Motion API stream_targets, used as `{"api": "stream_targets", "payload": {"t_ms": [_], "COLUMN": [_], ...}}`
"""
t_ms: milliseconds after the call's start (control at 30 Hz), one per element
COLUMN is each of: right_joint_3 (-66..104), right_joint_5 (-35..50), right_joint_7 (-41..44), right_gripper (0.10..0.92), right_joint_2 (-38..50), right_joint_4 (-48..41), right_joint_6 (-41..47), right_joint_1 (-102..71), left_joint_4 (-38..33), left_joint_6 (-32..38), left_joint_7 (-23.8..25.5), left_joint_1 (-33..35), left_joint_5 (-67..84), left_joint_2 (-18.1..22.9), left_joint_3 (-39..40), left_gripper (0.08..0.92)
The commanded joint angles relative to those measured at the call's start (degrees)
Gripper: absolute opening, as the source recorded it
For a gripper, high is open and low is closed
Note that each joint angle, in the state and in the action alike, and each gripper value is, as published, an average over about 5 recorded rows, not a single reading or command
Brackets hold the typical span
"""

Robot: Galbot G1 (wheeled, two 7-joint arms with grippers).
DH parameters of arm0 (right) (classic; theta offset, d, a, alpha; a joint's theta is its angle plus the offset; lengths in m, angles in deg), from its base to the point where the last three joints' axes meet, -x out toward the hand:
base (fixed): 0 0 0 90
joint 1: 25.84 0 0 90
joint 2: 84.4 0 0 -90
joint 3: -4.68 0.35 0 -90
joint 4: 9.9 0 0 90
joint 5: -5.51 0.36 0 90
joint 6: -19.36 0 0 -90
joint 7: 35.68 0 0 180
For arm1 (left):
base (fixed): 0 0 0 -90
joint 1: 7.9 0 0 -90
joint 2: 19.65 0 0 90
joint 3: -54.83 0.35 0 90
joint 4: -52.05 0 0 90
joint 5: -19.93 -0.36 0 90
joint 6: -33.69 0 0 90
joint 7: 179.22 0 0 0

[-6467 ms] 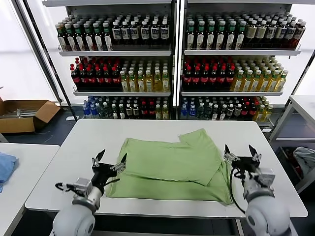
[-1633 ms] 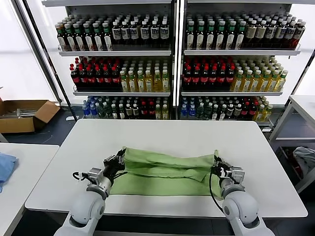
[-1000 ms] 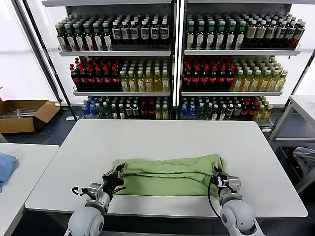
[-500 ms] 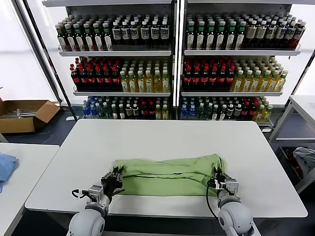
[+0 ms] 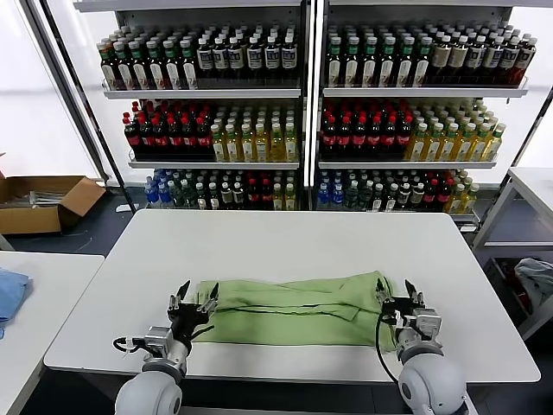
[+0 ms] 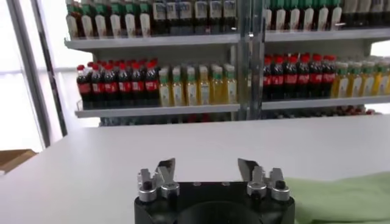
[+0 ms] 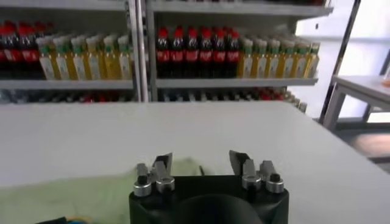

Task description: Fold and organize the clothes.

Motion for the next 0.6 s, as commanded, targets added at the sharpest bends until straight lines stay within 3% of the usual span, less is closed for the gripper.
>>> {"api": "stream_targets", "payload": {"t_ms": [33, 167, 600], "right_joint_3": [1.6, 1.0, 0.4], "right_joint_5": [0.5, -0.2, -0.6], "right_joint_7": [-0.4, -0.2, -0.2], "right_gripper": [0.796, 0.821, 0.823], "right_joint_2": [0.0, 0.0, -0.4], "right_joint_4": [7.0, 7.5, 6.7], "right_joint_6": [-0.2, -0.4, -0.4], "right_joint_1": [-1.0, -1.8, -1.3], "left_joint_4": [-1.7, 0.2, 3.0], "left_joint_6": [0.1, -0.3, -0.7], "left_joint_7": [-1.3, -2.0, -2.2], "left_joint_1": [1.2, 0.7, -0.2], "left_joint_5": [-2.1, -3.1, -0.4], "left_joint_2": [2.9, 3.2, 3.4], "left_joint_3": [-0.7, -0.8, -0.3], "left_gripper": [0.744, 0.814, 0.823]}}
